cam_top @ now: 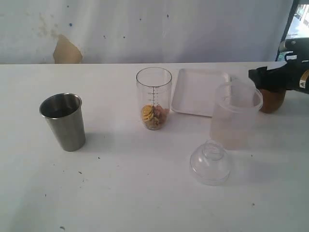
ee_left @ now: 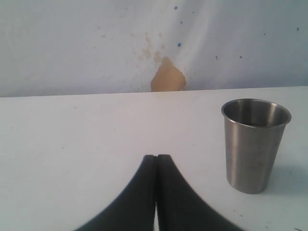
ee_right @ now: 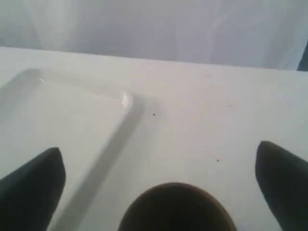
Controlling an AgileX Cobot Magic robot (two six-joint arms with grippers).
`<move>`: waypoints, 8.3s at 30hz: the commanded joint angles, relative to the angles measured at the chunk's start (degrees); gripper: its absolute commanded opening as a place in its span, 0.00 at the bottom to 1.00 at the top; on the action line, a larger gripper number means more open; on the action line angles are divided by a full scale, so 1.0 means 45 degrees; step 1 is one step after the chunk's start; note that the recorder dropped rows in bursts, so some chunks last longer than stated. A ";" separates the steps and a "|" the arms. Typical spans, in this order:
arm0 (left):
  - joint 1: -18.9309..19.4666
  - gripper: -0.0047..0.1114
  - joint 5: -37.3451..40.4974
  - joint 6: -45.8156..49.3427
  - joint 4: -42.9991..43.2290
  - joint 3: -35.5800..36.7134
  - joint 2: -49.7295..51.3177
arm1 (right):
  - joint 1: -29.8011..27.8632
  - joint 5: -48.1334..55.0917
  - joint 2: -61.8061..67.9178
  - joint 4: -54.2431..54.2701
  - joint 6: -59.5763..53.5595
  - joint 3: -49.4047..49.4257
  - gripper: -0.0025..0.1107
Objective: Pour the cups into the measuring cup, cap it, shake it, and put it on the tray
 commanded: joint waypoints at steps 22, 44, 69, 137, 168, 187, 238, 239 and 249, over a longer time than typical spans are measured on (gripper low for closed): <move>-0.0050 0.04 -0.0110 0.0000 -0.0059 0.0064 -0.0057 | 0.0061 0.0894 -0.7748 -0.5872 0.7888 0.0000 0.69; -0.0050 0.04 -0.0110 0.0000 -0.0059 0.0064 -0.0057 | 0.0061 -0.0448 -1.4506 -1.1416 1.5096 0.3070 0.02; -0.0050 0.04 -0.0110 0.0000 -0.0059 0.0064 -0.0057 | 0.0220 -0.1074 -1.8563 -1.1416 1.5096 0.4327 0.02; -0.0050 0.04 -0.0110 0.0000 -0.0059 0.0064 -0.0057 | 0.1931 1.0808 -2.6097 1.0601 -0.8710 1.5231 0.02; -0.0050 0.04 -0.4869 -0.0776 0.0356 0.0064 -0.0057 | 0.1931 1.0838 -2.6097 1.0601 -0.8714 1.5231 0.02; -0.0050 0.16 -0.7028 -0.5958 0.1232 -0.0130 0.1664 | 0.1931 1.0838 -2.6097 1.0601 -0.8714 1.5231 0.02; -0.0050 0.94 -1.7781 -0.0274 0.5797 -0.2027 2.1556 | 0.1931 1.0838 -2.6097 1.0625 -0.8714 1.5231 0.02; -0.0050 0.94 -1.7844 -0.0272 0.5797 -0.2138 2.1893 | 0.1931 1.0838 -2.6097 1.0625 -0.8714 1.5231 0.02; -0.0050 0.94 -1.8118 -0.0366 0.6823 -0.3810 2.4083 | 0.1931 1.0838 -2.6097 1.0625 -0.8714 1.5231 0.02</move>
